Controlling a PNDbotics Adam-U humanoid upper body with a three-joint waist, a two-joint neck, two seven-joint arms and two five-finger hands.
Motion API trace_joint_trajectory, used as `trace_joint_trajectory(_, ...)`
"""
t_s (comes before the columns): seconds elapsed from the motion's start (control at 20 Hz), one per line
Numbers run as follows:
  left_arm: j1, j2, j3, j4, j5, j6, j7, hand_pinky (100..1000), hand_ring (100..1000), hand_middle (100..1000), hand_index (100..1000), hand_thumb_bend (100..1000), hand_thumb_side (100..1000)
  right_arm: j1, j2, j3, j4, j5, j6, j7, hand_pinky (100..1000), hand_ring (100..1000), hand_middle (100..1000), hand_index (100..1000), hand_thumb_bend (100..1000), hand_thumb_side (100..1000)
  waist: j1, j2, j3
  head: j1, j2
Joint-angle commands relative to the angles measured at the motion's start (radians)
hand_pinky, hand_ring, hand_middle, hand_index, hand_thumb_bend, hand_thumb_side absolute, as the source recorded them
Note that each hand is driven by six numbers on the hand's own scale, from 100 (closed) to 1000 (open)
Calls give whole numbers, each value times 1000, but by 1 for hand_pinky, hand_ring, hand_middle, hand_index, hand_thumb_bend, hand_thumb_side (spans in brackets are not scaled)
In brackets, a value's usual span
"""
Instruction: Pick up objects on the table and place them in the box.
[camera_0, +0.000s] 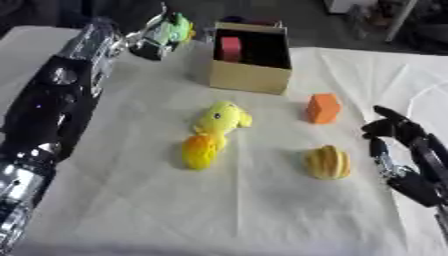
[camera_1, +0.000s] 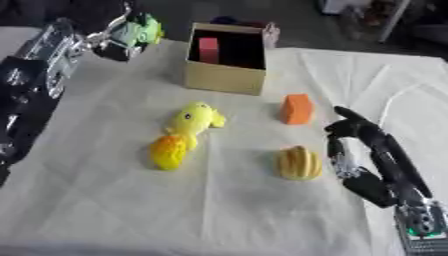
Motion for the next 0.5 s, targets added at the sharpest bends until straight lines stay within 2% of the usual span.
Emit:
trace_joint_trajectory(0.05, -57, -34, 24, 23, -22, 24, 17, 667, 467, 412, 631, 139, 127, -26, -15, 10, -13, -12, -6, 12, 773, 682, 680, 955, 100, 656, 0, 14, -19, 29, -3)
trace_joint_trajectory(0.2, -87, -74, 61, 77, -71, 57, 57, 686, 490, 434, 657, 129, 129, -51, -16, 23, -17, -22, -12, 24, 773, 682, 680, 955, 100, 659, -1, 44, -60, 57, -3)
trace_joint_trajectory(0.25, -95, -84, 74, 92, -89, 72, 71, 721, 551, 500, 711, 133, 132, -60, -16, 26, -18, -25, -13, 27, 773, 683, 680, 955, 100, 660, -1, 55, -74, 66, -3)
trace_joint_trajectory(0.3, -102, -94, 88, 107, -107, 92, 87, 726, 564, 513, 720, 128, 133, -70, -16, 29, -20, -28, -15, 30, 773, 683, 680, 955, 100, 660, -1, 66, -89, 75, -3)
trace_joint_trajectory(0.35, -108, -103, 101, 121, -123, 112, 104, 748, 609, 566, 756, 140, 138, -78, -16, 31, -21, -31, -16, 33, 773, 683, 680, 955, 100, 662, 0, 76, -102, 84, -3)
trace_joint_trajectory(0.4, -113, -110, 113, 134, -138, 133, 120, 760, 633, 595, 778, 154, 141, -85, -17, 34, -22, -34, -16, 36, 773, 683, 680, 955, 100, 663, 2, 85, -115, 92, -3)
trace_joint_trajectory(0.45, -117, -115, 123, 144, -150, 151, 135, 781, 690, 665, 821, 239, 144, -90, -16, 35, -23, -36, -17, 38, 773, 682, 680, 955, 100, 667, 3, 93, -125, 98, -3)
trace_joint_trajectory(0.5, -120, -118, 129, 151, -161, 171, 150, 789, 712, 697, 840, 263, 144, -94, -17, 36, -24, -37, -17, 40, 773, 682, 680, 955, 100, 668, 6, 99, -133, 103, -3)
